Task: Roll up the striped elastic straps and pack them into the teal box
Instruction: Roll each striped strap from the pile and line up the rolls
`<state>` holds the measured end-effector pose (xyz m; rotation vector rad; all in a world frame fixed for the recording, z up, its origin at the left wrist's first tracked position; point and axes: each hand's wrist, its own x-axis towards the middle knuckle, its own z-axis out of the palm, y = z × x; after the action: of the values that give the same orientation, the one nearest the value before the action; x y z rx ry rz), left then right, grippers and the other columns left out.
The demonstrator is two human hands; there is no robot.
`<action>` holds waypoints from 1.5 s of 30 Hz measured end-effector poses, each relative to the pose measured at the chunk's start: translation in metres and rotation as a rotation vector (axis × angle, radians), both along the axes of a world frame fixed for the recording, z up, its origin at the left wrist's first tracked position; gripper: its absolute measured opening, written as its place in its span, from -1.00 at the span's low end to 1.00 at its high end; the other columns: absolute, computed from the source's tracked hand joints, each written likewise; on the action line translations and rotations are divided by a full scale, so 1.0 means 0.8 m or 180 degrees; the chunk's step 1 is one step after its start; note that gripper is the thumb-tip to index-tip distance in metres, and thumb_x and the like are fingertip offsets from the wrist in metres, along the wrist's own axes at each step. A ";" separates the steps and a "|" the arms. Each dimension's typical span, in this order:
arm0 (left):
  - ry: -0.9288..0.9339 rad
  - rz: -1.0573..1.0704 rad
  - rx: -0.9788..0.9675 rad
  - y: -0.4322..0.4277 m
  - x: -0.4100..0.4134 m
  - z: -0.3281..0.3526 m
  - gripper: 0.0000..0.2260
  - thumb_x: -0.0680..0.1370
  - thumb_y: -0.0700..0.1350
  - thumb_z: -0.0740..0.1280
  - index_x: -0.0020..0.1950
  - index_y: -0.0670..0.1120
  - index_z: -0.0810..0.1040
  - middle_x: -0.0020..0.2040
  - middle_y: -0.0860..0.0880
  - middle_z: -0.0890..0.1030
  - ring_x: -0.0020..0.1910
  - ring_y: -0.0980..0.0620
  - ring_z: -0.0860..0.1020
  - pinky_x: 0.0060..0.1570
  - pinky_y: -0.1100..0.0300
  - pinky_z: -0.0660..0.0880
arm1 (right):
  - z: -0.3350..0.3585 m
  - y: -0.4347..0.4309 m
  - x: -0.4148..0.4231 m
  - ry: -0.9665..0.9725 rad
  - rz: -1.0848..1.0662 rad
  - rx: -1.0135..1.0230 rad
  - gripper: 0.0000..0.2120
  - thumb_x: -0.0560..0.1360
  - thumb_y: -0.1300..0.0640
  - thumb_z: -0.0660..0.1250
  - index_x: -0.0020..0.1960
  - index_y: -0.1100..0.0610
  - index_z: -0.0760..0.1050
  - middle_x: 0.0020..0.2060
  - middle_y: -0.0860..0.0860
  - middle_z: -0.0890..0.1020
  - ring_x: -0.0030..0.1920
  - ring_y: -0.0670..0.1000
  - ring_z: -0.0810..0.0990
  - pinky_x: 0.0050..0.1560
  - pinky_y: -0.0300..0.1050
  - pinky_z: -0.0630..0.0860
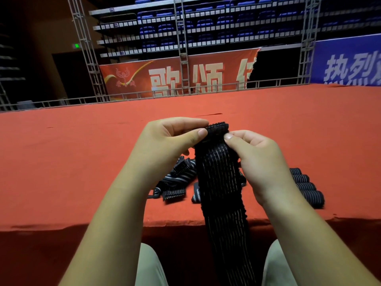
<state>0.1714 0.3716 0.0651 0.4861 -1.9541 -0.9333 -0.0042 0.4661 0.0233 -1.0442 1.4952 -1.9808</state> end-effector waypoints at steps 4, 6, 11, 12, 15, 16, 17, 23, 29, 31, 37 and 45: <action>-0.0015 0.0109 -0.0048 -0.003 0.001 -0.005 -0.86 0.64 -0.07 0.50 0.15 0.12 0.80 -0.15 0.12 0.77 -0.26 0.19 0.57 -0.13 0.27 0.57 | -0.003 -0.003 -0.001 0.0077 -0.0014 0.0001 -0.85 0.63 0.07 0.42 -0.06 0.07 0.72 -0.29 -0.04 0.72 -0.35 -0.03 0.61 -0.36 -0.17 0.47; -0.0039 0.0153 -0.0086 -0.005 0.001 -0.007 -0.86 0.64 -0.08 0.49 0.15 0.10 0.80 -0.17 0.15 0.76 -0.27 0.25 0.57 -0.14 0.32 0.54 | -0.005 -0.004 0.000 0.0138 -0.0008 0.0008 -0.85 0.63 0.07 0.42 -0.07 0.06 0.71 -0.30 -0.03 0.71 -0.35 -0.01 0.61 -0.34 -0.11 0.48; -0.0038 0.0212 -0.0209 -0.011 0.002 -0.014 -0.85 0.67 -0.17 0.45 0.16 0.00 0.79 -0.24 0.22 0.72 -0.30 0.31 0.55 -0.18 0.42 0.47 | -0.013 -0.006 0.002 0.0288 -0.0032 -0.0064 -0.86 0.64 0.07 0.42 -0.06 0.06 0.70 -0.22 0.01 0.75 -0.29 -0.05 0.64 -0.29 -0.11 0.54; -0.0034 0.0221 -0.0233 -0.011 0.001 -0.015 -0.85 0.67 -0.18 0.44 0.15 0.00 0.79 -0.24 0.22 0.71 -0.30 0.29 0.55 -0.18 0.40 0.47 | -0.015 -0.007 0.002 0.0349 -0.0056 -0.0095 -0.88 0.64 0.06 0.43 -0.04 0.05 0.69 -0.21 -0.02 0.75 -0.26 -0.08 0.65 -0.25 -0.13 0.55; -0.0048 0.0232 -0.0293 -0.016 0.002 -0.020 -0.84 0.69 -0.18 0.42 0.16 0.02 0.77 -0.24 0.24 0.69 -0.28 0.26 0.54 -0.18 0.35 0.49 | -0.020 -0.012 -0.002 0.0618 -0.0157 -0.0191 -0.95 0.63 0.02 0.45 0.05 -0.03 0.66 -0.07 -0.16 0.74 -0.05 -0.14 0.68 -0.03 -0.19 0.55; -0.0059 0.0229 -0.0301 -0.018 0.002 -0.021 -0.83 0.69 -0.18 0.42 0.16 0.03 0.77 -0.23 0.24 0.69 -0.28 0.26 0.54 -0.18 0.34 0.49 | -0.020 -0.013 -0.003 0.0663 -0.0123 -0.0222 -0.94 0.63 0.02 0.45 0.09 -0.04 0.66 -0.01 -0.16 0.75 0.03 -0.13 0.70 0.05 -0.17 0.57; -0.0064 0.0213 -0.0295 -0.020 0.003 -0.023 -0.83 0.69 -0.18 0.41 0.16 0.03 0.76 -0.23 0.25 0.69 -0.28 0.26 0.55 -0.18 0.33 0.49 | -0.019 -0.013 -0.003 0.0661 -0.0045 -0.0264 -0.92 0.63 0.03 0.45 0.12 -0.04 0.67 0.02 -0.15 0.76 0.08 -0.12 0.71 0.10 -0.15 0.59; 0.0128 0.0197 -0.0093 -0.029 -0.004 -0.040 -0.85 0.68 -0.17 0.44 0.18 0.00 0.76 -0.13 0.18 0.75 -0.26 0.26 0.57 -0.19 0.30 0.51 | -0.023 -0.018 -0.006 0.0614 0.0145 -0.0413 -0.91 0.66 0.11 0.43 0.05 0.04 0.72 -0.07 -0.07 0.80 -0.05 -0.07 0.76 0.02 -0.05 0.68; 0.0326 0.0142 0.0597 -0.053 -0.020 -0.074 -0.87 0.63 -0.12 0.50 0.17 -0.05 0.76 -0.16 0.07 0.75 -0.25 0.13 0.61 -0.14 0.21 0.58 | -0.046 -0.042 -0.019 0.0452 0.0016 -0.0357 -0.91 0.67 0.11 0.43 0.06 0.07 0.71 -0.10 -0.02 0.79 -0.13 -0.06 0.73 -0.14 -0.09 0.62; 0.0339 0.0023 0.0852 -0.063 -0.026 -0.089 -0.88 0.63 -0.15 0.50 0.15 -0.10 0.76 -0.19 0.02 0.73 -0.24 0.07 0.61 -0.12 0.14 0.59 | -0.058 -0.052 -0.027 0.0382 -0.0009 -0.0297 -0.92 0.67 0.10 0.43 0.06 0.06 0.70 -0.10 -0.03 0.79 -0.14 -0.06 0.72 -0.13 -0.09 0.59; 0.0405 -0.0091 0.1222 -0.096 -0.055 -0.122 -0.92 0.64 -0.15 0.50 0.10 -0.12 0.75 -0.10 -0.15 0.73 -0.12 -0.12 0.62 0.10 -0.23 0.62 | -0.085 -0.077 -0.051 0.0432 0.0087 -0.0146 -0.92 0.68 0.13 0.42 0.09 0.04 0.70 -0.05 0.00 0.78 -0.08 -0.02 0.74 -0.05 0.03 0.67; 0.0301 -0.0053 0.1355 -0.129 -0.080 -0.136 -0.91 0.65 -0.14 0.47 0.13 -0.10 0.74 -0.03 -0.05 0.77 -0.10 0.01 0.69 0.07 -0.13 0.68 | -0.089 -0.106 -0.095 0.0653 0.0427 0.0210 -0.85 0.61 0.17 0.49 0.17 0.06 0.68 -0.29 -0.08 0.66 -0.33 -0.03 0.56 -0.28 -0.13 0.54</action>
<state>0.1077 0.2686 -0.0436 0.6528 -1.6769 -1.3668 -0.0799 0.3815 -0.0480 -1.3160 1.5390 -1.7646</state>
